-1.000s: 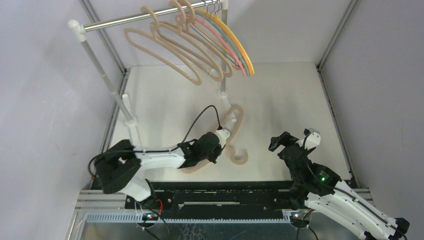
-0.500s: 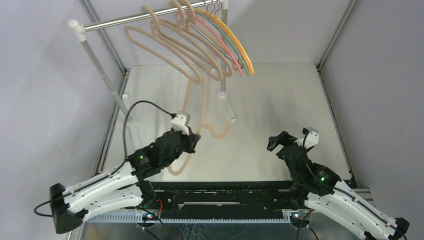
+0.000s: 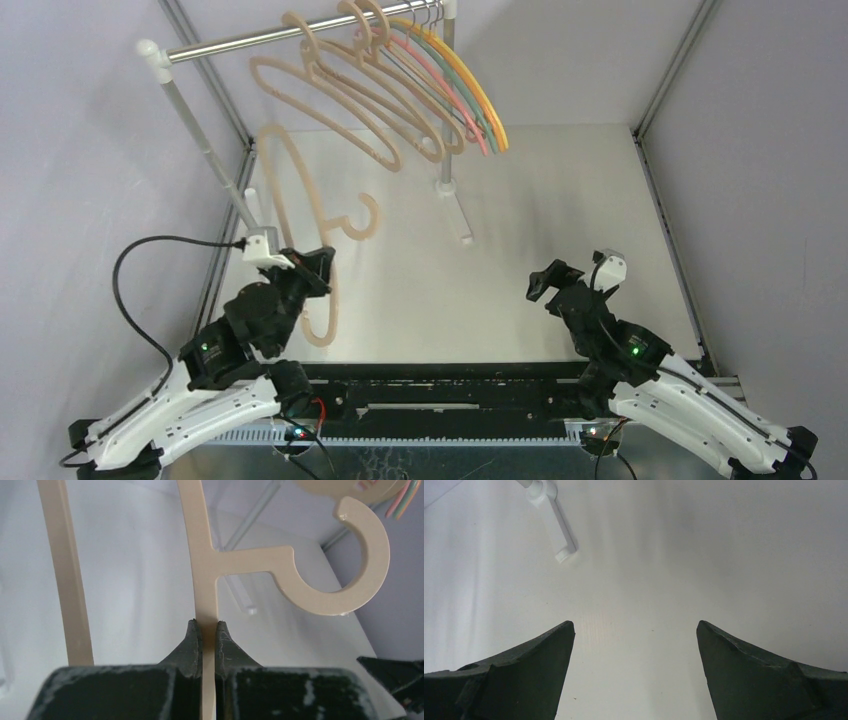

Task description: Organize the hangers

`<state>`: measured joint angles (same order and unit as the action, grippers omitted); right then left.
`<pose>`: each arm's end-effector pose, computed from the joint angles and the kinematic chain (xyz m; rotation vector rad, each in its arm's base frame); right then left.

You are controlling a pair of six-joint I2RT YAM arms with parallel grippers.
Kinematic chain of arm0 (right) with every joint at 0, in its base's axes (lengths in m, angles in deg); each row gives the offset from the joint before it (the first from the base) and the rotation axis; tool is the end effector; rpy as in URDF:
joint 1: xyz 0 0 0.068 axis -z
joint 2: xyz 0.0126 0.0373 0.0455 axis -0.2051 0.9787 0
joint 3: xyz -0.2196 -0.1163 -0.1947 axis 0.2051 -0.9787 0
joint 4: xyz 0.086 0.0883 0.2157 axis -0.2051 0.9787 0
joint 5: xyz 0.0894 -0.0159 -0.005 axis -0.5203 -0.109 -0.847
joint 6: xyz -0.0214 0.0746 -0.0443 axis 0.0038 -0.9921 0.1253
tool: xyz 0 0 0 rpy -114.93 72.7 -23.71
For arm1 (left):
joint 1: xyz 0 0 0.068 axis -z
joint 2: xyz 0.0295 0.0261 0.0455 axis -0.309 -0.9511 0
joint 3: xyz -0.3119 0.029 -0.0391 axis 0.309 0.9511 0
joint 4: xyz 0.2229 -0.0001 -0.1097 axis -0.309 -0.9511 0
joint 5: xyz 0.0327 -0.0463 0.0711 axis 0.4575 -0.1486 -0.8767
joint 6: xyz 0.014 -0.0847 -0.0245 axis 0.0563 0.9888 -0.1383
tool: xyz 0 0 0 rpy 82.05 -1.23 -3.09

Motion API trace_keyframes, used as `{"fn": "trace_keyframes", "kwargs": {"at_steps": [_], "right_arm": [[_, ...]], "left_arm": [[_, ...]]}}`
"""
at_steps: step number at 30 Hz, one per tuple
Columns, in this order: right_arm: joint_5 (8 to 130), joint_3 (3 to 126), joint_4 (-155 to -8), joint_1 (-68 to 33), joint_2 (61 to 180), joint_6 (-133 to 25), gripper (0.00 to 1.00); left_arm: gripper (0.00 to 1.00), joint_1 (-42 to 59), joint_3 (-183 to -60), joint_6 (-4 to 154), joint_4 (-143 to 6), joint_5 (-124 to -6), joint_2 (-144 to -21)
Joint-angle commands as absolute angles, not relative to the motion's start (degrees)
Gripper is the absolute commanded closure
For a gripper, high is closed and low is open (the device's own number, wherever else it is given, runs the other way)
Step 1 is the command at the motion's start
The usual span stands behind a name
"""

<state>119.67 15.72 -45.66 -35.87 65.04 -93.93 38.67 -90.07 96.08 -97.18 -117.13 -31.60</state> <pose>0.0942 0.0225 0.2337 0.3857 1.9792 0.2103 0.0862 -0.0308 0.3410 -0.1982 1.7089 -0.4945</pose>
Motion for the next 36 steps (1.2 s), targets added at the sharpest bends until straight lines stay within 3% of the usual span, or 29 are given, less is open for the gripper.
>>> {"fn": "trace_keyframes", "kwargs": {"at_steps": [1, 15, 26, 36], "right_arm": [[119.1, 18.7, -48.5, -35.6, 65.3, -92.5, 0.00], [120.2, 19.9, -46.0, -35.6, 63.5, -92.7, 0.00], [121.7, 20.0, -44.4, -35.5, 62.7, -93.4, 0.00], [122.0, 20.0, -44.0, -35.5, 63.7, -94.0, 0.00]], "left_arm": [[1.00, 36.6, -97.8, 90.2, -93.5, -121.2, -34.7], [1.00, 6.7, -106.9, 91.3, -79.3, -89.3, -47.7], [1.00, -6.2, -115.0, 99.8, -69.0, -72.3, -58.7], [1.00, -13.8, -117.1, 109.1, -60.5, -65.6, -65.3]]}}
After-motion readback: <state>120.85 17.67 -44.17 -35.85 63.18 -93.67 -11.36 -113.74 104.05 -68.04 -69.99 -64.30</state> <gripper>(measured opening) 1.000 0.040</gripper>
